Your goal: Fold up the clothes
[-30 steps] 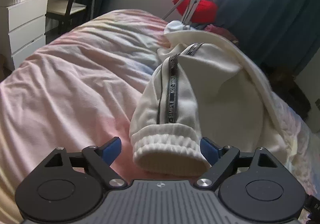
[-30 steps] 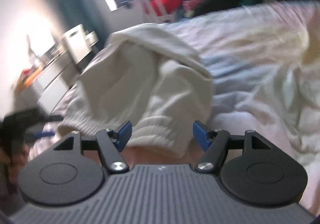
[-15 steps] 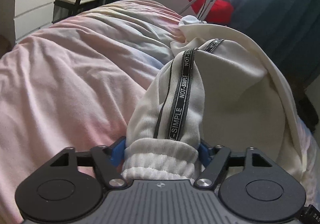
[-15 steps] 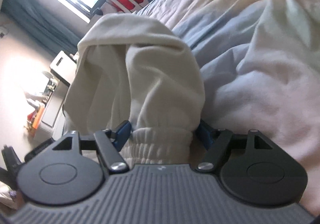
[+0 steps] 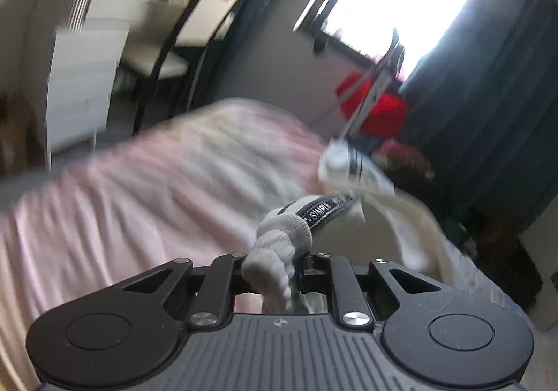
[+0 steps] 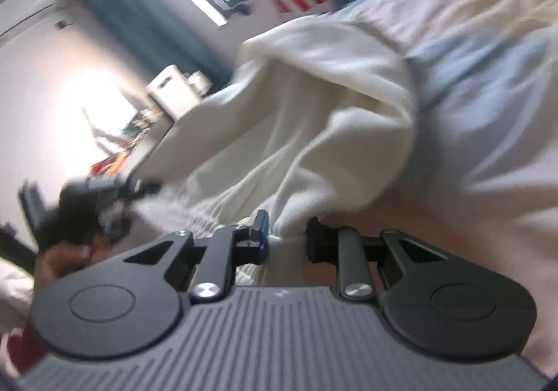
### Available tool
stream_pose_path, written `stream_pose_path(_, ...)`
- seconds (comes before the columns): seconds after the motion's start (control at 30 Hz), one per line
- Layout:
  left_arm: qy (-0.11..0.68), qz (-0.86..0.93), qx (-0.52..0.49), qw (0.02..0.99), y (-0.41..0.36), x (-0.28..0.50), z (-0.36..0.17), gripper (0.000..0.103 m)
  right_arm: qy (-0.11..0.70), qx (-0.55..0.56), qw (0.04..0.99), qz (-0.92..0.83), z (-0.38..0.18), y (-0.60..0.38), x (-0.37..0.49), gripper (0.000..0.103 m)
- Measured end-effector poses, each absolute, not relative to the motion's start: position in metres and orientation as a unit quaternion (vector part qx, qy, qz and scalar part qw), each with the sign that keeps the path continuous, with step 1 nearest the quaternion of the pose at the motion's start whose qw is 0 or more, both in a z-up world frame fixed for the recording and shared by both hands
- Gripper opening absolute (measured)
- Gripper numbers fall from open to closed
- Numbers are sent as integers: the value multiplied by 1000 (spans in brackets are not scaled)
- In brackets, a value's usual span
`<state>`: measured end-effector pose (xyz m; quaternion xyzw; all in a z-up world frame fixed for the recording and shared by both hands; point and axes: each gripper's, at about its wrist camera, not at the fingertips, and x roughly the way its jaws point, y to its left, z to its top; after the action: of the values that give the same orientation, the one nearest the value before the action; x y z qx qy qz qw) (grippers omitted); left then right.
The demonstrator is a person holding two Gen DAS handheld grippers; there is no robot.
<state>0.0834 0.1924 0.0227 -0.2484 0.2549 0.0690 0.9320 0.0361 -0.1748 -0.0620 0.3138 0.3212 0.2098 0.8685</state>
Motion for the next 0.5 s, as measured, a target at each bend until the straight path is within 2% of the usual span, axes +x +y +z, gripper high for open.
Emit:
stream_pose_path(0.27, 239, 133, -175, 946, 287, 152, 100, 16, 336, 338, 813, 335, -47, -22, 82, 24)
stream_pose_path(0.37, 251, 165, -147, 943, 320, 188, 101, 16, 346, 321, 804, 361, -53, 37, 103, 24)
stream_pose_path(0.5, 285, 183, -158, 928, 364, 235, 72, 17, 358, 288, 809, 366, -66, 93, 127, 25)
